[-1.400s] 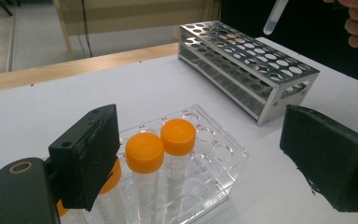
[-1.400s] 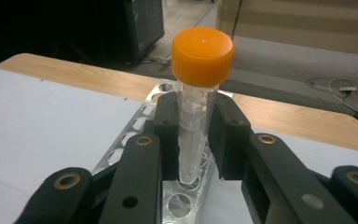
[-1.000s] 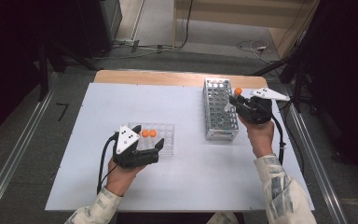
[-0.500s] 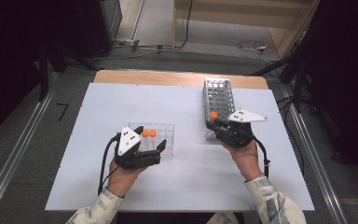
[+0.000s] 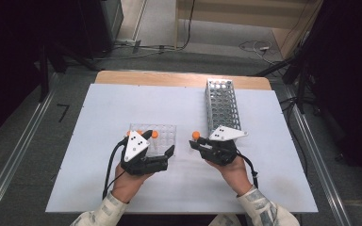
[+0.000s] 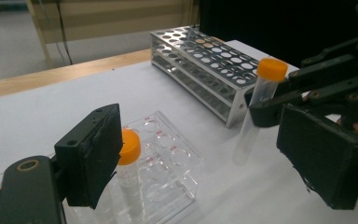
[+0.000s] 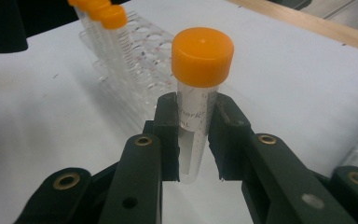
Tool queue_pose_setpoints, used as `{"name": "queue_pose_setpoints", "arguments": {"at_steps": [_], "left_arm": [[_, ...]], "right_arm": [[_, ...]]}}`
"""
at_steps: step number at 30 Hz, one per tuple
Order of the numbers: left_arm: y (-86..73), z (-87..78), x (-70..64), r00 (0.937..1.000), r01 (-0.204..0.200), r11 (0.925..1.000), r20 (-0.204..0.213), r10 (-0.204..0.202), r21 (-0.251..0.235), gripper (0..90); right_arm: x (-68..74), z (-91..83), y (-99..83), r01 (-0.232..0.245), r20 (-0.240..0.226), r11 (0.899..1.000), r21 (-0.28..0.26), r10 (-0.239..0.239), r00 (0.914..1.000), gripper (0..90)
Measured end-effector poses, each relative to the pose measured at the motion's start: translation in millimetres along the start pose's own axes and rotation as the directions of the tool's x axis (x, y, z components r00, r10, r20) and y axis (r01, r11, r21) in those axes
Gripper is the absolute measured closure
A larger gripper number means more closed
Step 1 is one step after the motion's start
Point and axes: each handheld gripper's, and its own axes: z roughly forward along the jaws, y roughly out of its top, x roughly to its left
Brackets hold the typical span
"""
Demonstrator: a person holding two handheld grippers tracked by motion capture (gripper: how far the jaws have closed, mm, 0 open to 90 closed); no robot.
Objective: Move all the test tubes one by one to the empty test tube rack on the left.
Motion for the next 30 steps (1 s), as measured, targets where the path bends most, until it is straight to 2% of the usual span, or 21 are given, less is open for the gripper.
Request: {"name": "queue_pose_setpoints", "arguments": {"at_steps": [11,17,21,30], "left_arm": [[-2.3,3.4,-11.4,0.9958,-0.031,0.9995,0.087,0.031,0.005,34.9],[-5.5,6.8,-15.6,0.9898,-0.052,0.9984,0.134,0.048,0.025,52.1],[-7.6,8.7,-19.2,0.9887,-0.084,0.9958,0.127,0.079,0.035,59.2],[-9.8,11.4,-20.4,0.9891,-0.093,0.9945,0.119,0.087,0.048,69.8]], "right_arm": [[31.3,20.1,-3.6,0.058,-0.091,0.998,0.04,-0.054,0.9944,71.1],[47.0,25.0,-1.6,0.092,-0.114,0.995,0.04,-0.087,0.9896,71.0],[48.2,26.2,-1.6,0.093,-0.118,0.995,0.037,-0.088,0.989,71.0],[48.3,23.8,-1.0,0.094,-0.118,0.995,0.032,-0.089,0.989,71.0]]}}
